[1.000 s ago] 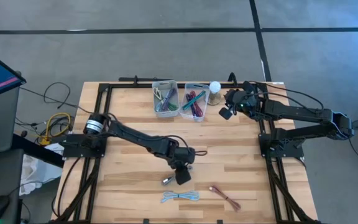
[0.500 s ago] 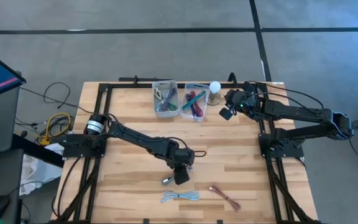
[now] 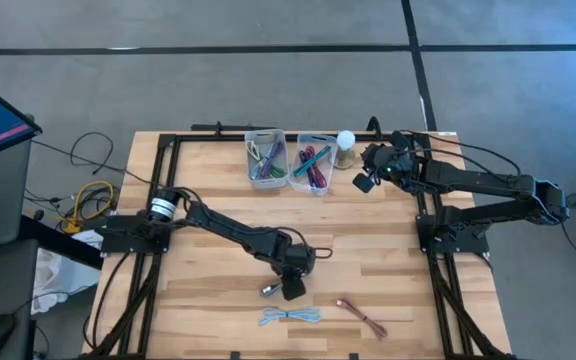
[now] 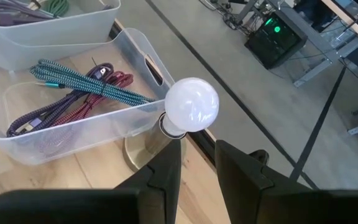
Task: Pick & Place USB Port
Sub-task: Put the braided black charger cable into the transparent bin
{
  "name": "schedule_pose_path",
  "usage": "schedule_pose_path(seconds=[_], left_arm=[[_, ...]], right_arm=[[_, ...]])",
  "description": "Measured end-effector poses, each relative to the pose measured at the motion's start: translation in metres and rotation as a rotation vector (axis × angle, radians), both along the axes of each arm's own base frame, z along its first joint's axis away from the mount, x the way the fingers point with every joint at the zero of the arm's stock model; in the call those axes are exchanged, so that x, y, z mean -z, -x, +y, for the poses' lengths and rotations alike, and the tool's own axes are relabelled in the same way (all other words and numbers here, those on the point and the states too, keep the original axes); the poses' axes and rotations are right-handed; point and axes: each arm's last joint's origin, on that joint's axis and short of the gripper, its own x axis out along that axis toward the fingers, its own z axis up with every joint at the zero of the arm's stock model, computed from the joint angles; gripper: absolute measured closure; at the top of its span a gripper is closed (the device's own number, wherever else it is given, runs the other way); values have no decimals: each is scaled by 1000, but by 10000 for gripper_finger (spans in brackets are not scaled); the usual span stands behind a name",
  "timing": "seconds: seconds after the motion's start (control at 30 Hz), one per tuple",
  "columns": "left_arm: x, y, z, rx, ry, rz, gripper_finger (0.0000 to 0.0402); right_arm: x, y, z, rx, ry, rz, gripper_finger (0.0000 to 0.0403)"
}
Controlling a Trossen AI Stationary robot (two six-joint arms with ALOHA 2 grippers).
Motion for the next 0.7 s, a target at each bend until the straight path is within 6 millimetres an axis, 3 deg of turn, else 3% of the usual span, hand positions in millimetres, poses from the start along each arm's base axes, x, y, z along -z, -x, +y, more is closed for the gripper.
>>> schedule_pose_path(seconds=[0.47,0.7], left_arm=[[22,-12,-1,66,81,-26,318],[11,-16,6,142,57,-107,389]], right_arm=[[0,0,0,0,0,1,310],[0,0,0,-2,1,5,310]])
